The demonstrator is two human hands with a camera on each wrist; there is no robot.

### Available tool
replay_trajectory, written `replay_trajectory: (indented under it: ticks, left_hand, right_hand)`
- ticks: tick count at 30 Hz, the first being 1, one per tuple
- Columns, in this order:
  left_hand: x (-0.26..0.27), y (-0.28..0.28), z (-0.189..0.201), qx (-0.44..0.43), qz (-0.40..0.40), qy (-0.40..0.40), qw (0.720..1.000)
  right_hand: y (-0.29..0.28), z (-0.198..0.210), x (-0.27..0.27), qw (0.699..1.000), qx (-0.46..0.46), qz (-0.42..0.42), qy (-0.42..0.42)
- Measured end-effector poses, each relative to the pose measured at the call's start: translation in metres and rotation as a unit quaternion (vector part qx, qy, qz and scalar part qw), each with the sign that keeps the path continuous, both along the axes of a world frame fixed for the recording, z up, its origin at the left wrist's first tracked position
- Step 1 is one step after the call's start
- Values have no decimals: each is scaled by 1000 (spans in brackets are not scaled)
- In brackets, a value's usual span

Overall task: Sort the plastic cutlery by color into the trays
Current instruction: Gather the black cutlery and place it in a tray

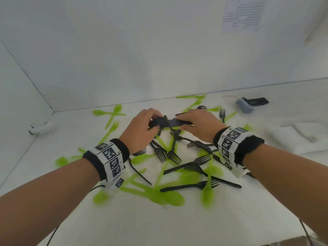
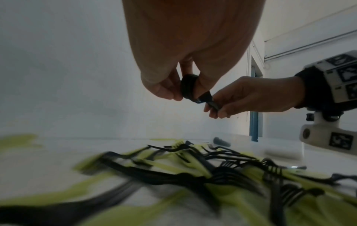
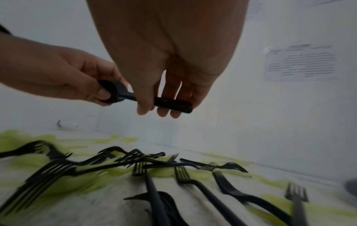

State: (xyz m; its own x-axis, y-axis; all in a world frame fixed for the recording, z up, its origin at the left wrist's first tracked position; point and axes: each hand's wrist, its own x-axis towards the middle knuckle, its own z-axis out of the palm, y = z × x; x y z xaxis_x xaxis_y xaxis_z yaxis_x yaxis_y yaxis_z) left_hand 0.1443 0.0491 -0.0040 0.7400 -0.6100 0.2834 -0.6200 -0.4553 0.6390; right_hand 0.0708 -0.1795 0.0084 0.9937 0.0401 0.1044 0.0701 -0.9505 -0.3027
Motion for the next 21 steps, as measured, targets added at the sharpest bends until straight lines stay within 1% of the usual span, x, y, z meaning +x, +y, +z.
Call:
replay_trajectory:
  ticks: [2, 5, 11, 17, 21]
  left_hand:
    - [-9, -26, -1, -3, -4, -15, 1000]
    - [-19, -67, -4, 4, -16, -9, 1000]
    - [-34, -157, 2, 5, -34, 3, 999]
    - [-56, -265, 9, -4, -31, 35, 999]
    - [-68, -324, 13, 32, -33, 11, 999]
  right_hand:
    - [-18, 5, -9, 1000, -12, -5, -4]
    - [-52, 7, -25, 999, -23, -24, -11]
    - [-134, 13, -57, 998, -17, -54, -18]
    - [-240, 26, -80, 999, -14, -45, -19]
    - [-298, 33, -93, 999, -16, -36, -1]
